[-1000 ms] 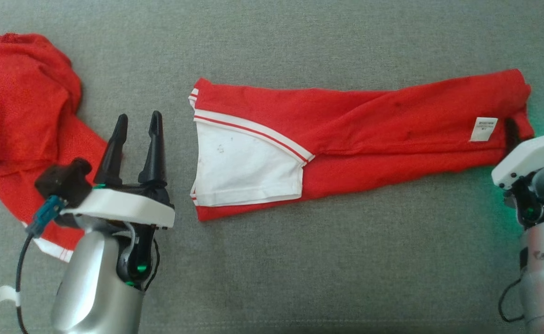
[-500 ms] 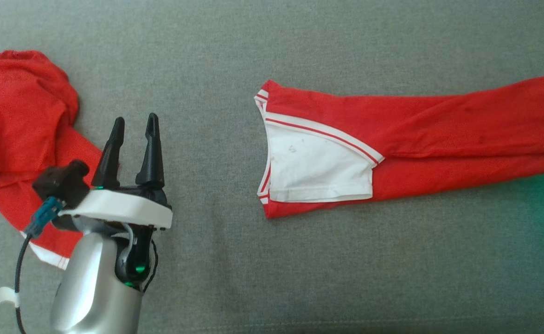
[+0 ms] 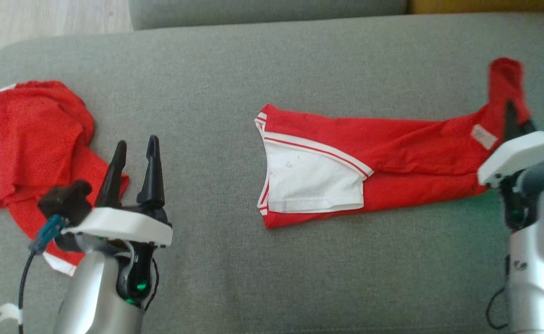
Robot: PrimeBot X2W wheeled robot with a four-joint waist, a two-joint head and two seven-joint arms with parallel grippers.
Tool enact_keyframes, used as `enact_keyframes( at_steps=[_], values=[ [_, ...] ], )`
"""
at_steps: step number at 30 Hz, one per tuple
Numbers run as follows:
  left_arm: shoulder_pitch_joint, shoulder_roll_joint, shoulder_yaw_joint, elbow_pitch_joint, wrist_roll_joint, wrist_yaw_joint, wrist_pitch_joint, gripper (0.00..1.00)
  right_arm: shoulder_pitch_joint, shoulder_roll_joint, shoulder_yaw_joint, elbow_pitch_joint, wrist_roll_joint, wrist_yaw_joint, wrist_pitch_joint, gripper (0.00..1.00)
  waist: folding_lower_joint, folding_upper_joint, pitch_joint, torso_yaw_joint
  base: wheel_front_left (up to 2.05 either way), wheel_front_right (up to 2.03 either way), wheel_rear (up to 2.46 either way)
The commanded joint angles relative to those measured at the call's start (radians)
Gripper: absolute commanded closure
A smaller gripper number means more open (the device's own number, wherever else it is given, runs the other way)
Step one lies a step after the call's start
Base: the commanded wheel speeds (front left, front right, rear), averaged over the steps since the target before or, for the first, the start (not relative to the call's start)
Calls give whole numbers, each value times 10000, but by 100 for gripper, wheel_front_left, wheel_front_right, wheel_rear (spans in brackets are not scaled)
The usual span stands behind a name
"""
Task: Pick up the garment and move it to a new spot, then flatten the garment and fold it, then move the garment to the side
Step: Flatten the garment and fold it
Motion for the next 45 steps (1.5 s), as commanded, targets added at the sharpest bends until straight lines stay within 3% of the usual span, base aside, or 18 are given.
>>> enact_keyframes(
  at_steps=[1, 8, 13, 19, 31, 32, 33, 34, 40, 45],
  values=[
    [-137, 124, 368, -298, -128, 46, -122, 0, -21, 89, 574, -588, 298, -9, 90, 100, 0, 0, -200, 28, 0, 0, 0],
    [103, 124, 360, -305, -263, 86, -122, 0, 565, 206, 3026, -1709, 2394, -9, 465, 100, 0, 0, -425, 138, 0, 0, 0],
    [118, 124, 214, -293, -349, 116, -122, 0, 805, 209, 4687, -1826, 3493, -9, 174, 100, 0, 0, -400, 321, 0, 0, 0],
    [76, 124, -63, -230, -522, 176, -122, 0, 704, 210, 6032, -1087, 4111, -9, -351, 100, 0, 0, -236, 658, 0, 0, 0],
    [131, 124, -270, -47, -623, 235, -122, 0, 200, 211, 7587, 732, 5496, -9, -1738, 100, 0, 0, -271, 1227, 0, 0, 0],
    [134, 124, -266, -37, -623, 232, -122, 0, 150, 211, 7761, 855, 5597, -9, -1832, 93, 0, 0, -275, 1251, 0, 0, 0],
    [139, 124, -266, -25, -621, 230, -122, 0, 112, 211, 7945, 975, 5720, -9, -1888, 19, 0, 0, -280, 1272, 0, 0, 0],
    [146, 124, -267, -6, -621, 233, -122, 0, 86, 211, 8081, 1104, 5880, -9, -1938, 0, 0, 0, -286, 1288, 0, 0, 0],
    [205, 124, -214, 137, -614, 268, -122, 0, -58, 211, 9542, 971, 7456, -9, -1978, 0, 0, 0, -319, 1199, 0, 0, 0],
    [209, 124, -125, 177, -589, 282, -122, 0, -382, 212, 9766, 1003, 7835, -9, -2199, 0, 0, 0, -401, 975, 0, 0, 0]
  ],
)
